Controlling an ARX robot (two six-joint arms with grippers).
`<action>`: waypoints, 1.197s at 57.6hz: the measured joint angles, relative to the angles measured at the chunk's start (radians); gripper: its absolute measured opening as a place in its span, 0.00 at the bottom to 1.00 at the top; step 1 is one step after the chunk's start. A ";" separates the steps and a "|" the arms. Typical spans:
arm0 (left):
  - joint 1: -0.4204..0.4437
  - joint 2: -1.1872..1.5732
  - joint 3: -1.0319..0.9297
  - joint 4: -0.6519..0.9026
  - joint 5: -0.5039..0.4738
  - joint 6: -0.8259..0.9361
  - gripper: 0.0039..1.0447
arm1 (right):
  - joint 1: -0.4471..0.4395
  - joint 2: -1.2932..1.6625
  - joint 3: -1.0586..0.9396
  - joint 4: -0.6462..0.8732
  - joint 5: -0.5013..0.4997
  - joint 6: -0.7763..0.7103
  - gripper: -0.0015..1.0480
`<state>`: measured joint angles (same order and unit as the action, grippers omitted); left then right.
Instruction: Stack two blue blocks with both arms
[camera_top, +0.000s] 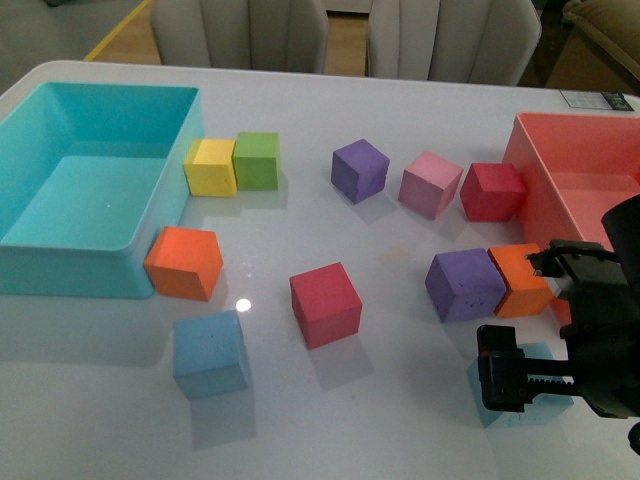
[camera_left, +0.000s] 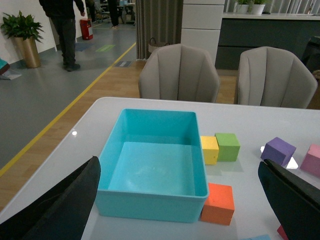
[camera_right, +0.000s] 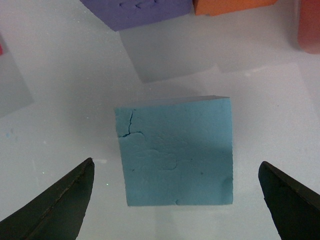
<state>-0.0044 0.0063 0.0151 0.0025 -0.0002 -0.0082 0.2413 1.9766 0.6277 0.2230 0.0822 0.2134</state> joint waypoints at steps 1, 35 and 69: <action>0.000 0.000 0.000 0.000 0.000 0.000 0.92 | 0.002 0.009 0.006 0.000 0.000 0.000 0.91; 0.000 0.000 0.000 0.000 0.000 0.000 0.92 | 0.034 0.073 0.047 -0.020 0.058 -0.018 0.52; 0.000 0.000 0.000 0.000 0.000 0.000 0.92 | 0.146 -0.006 0.502 -0.288 0.043 -0.019 0.44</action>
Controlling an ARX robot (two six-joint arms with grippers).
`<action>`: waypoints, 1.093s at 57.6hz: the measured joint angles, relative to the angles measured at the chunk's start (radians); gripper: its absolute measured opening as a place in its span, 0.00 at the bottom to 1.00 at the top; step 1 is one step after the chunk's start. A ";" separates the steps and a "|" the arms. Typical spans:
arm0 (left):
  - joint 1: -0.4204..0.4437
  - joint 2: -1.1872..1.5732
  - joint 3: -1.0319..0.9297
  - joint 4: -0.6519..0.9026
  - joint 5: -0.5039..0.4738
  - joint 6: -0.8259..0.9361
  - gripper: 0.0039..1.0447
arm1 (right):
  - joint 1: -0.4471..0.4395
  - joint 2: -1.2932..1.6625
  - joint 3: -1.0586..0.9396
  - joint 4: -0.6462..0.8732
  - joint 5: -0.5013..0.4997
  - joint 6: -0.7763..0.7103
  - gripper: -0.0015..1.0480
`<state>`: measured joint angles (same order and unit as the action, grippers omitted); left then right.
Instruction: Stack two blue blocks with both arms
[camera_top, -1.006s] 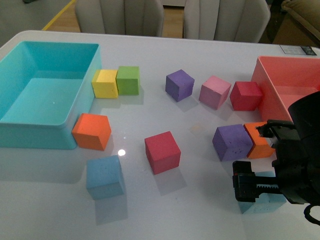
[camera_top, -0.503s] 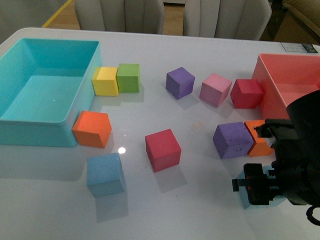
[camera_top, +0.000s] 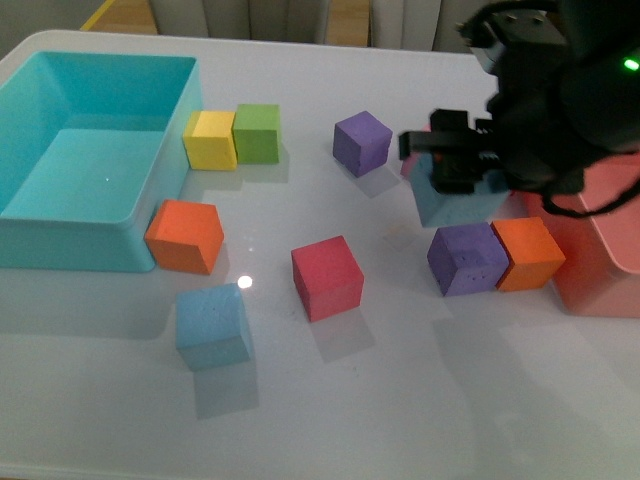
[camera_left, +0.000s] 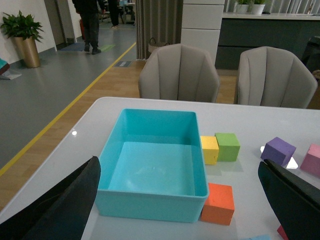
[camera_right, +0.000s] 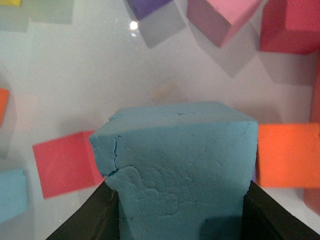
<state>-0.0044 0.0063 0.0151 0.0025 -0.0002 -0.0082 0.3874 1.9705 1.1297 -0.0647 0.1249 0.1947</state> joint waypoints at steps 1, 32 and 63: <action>0.000 0.000 0.000 0.000 0.000 0.000 0.92 | 0.005 0.021 0.030 -0.011 0.004 0.000 0.44; 0.000 0.000 0.000 0.000 0.000 0.000 0.92 | 0.043 0.458 0.533 -0.229 0.059 0.011 0.43; 0.000 0.000 0.000 0.000 0.000 0.000 0.92 | 0.072 0.615 0.710 -0.290 0.056 0.042 0.43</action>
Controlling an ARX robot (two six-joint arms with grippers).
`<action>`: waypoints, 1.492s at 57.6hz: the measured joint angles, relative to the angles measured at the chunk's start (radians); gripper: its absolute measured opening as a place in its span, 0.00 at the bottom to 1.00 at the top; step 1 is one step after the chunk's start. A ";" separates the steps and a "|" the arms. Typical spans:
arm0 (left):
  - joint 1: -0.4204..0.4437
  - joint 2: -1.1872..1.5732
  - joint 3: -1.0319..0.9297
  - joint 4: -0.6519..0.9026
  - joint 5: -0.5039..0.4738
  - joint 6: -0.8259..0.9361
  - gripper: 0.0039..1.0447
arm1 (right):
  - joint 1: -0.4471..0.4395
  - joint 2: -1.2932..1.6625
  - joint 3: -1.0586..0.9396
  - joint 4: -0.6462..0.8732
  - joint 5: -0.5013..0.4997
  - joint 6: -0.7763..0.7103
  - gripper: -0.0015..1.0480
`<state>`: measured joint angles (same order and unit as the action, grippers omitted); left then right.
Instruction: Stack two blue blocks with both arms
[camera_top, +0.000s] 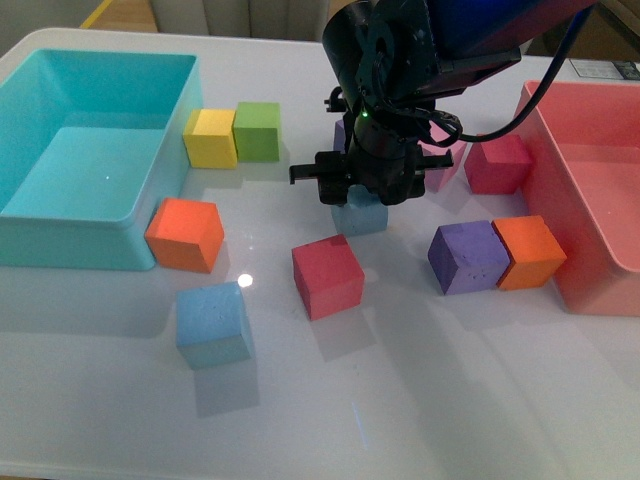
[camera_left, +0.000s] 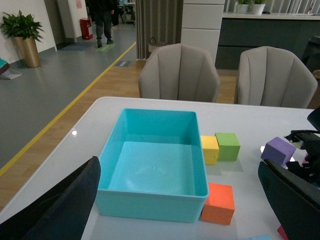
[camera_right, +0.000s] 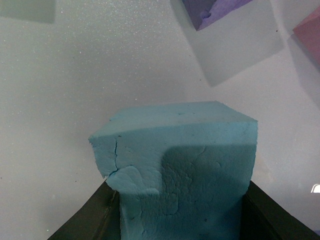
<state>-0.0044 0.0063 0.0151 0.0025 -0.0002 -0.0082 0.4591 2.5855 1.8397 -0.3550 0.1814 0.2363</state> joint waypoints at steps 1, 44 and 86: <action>0.000 0.000 0.000 0.000 0.000 0.000 0.92 | 0.000 0.000 0.000 0.000 0.000 0.000 0.43; 0.000 0.000 0.000 0.000 0.000 0.000 0.92 | -0.017 -0.191 -0.251 0.257 -0.053 -0.032 0.91; 0.000 0.000 0.000 0.000 0.000 0.000 0.92 | -0.180 -1.057 -1.368 1.383 0.094 -0.221 0.52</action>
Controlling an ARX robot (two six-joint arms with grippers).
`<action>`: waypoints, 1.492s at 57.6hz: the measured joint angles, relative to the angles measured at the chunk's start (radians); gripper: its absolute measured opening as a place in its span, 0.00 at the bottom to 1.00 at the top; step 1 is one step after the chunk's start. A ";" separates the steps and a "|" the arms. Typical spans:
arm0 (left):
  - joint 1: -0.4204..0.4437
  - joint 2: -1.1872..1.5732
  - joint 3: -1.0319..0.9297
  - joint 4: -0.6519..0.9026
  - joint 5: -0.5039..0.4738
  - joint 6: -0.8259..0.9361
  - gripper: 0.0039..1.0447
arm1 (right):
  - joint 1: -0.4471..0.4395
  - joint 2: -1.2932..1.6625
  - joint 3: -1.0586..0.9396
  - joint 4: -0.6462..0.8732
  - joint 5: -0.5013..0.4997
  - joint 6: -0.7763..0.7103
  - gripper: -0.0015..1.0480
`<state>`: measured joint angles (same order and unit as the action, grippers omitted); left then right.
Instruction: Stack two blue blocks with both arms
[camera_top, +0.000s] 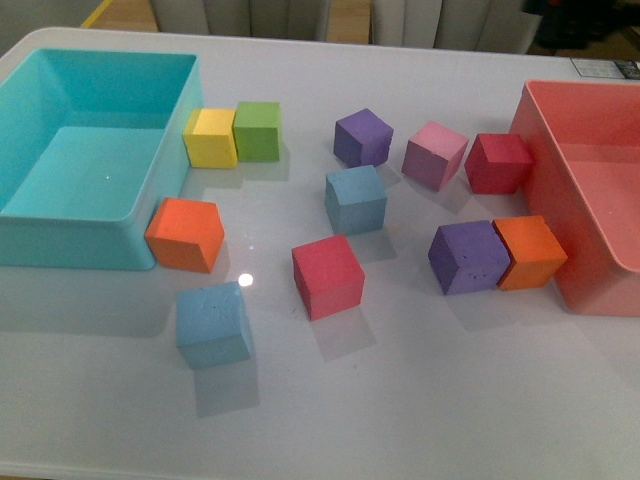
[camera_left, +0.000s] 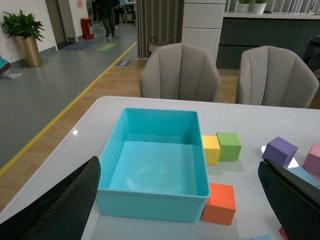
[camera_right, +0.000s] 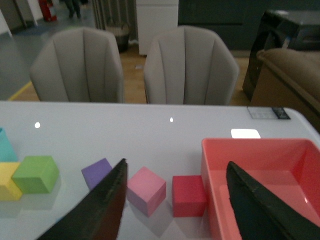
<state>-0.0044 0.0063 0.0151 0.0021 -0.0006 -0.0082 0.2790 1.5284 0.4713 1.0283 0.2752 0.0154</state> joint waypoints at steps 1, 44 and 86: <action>0.000 0.000 0.000 0.000 0.000 0.000 0.92 | -0.007 -0.021 -0.020 0.008 -0.008 -0.002 0.49; 0.000 0.000 0.000 0.000 0.000 0.000 0.92 | -0.249 -0.589 -0.425 -0.153 -0.266 -0.013 0.02; 0.000 0.000 0.000 0.000 0.001 0.000 0.92 | -0.276 -1.135 -0.456 -0.636 -0.273 -0.013 0.02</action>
<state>-0.0044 0.0059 0.0151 0.0021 0.0002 -0.0078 0.0032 0.3935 0.0154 0.3920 0.0021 0.0029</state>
